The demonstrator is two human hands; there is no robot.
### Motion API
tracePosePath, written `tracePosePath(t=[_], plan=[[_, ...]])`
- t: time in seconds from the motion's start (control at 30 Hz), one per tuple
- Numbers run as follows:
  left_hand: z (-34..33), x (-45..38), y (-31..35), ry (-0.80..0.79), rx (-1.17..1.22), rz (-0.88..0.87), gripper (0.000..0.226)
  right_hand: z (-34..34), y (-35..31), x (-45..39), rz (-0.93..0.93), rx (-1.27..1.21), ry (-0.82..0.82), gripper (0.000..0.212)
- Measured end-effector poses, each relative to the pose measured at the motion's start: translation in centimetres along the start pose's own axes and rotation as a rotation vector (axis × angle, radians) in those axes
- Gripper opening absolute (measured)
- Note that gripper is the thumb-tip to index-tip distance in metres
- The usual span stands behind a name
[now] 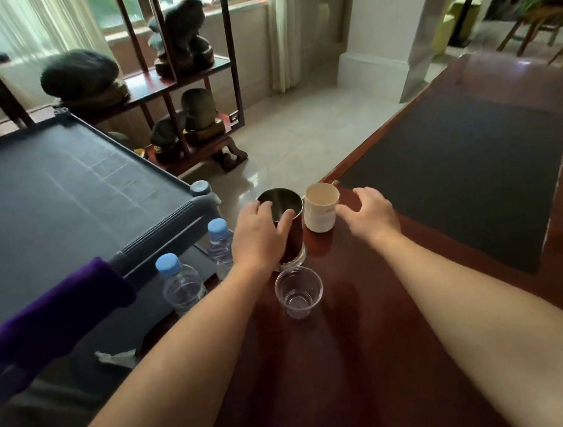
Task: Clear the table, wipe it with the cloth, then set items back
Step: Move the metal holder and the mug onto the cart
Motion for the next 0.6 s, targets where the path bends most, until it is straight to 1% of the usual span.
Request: tracePosePath(t=[0.07,0.1,0.13,0.2,0.3,0.43,0.6], plan=[[2.2,0.5,0.7,0.015,-0.245,-0.155,0.054,1.3,-2.2,1.0,0.078,0.083,0.010,0.062],[3.2,0.6,0.9,0.009,-0.356,-0.204,0.053,1.8,-3.3,1.4,0.110,0.117,0.011,0.060],[4.2,0.8,0.9,-0.004,-0.447,-0.226,0.054,2.4,-4.3,1.9,0.138,0.151,0.011,0.058],[6.1,0.9,0.4,-0.027,-0.556,-0.213,0.057,3.1,-6.2,2.9,0.188,0.207,0.019,0.057],[8.8,1.1,-0.7,-0.030,-0.607,-0.176,0.058,3.5,-8.9,4.0,0.245,0.257,0.026,0.056],[12.3,1.7,-3.4,-0.015,-0.591,-0.130,0.056,2.6,-12.6,5.2,0.296,0.283,-0.012,0.059],[16.9,2.4,-8.7,-0.014,-0.626,-0.004,0.059,0.3,-19.3,6.5,0.367,0.176,-0.058,0.060]])
Point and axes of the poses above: each hand's wrist, its own x-axis away from the middle knuckle, its own z-axis out of the back of the hand, y = z × x, the point moved 4 cm from there along -x, towards the middle knuckle, and after that the axes turned 1 degree about -x, right-handed, at the moved point
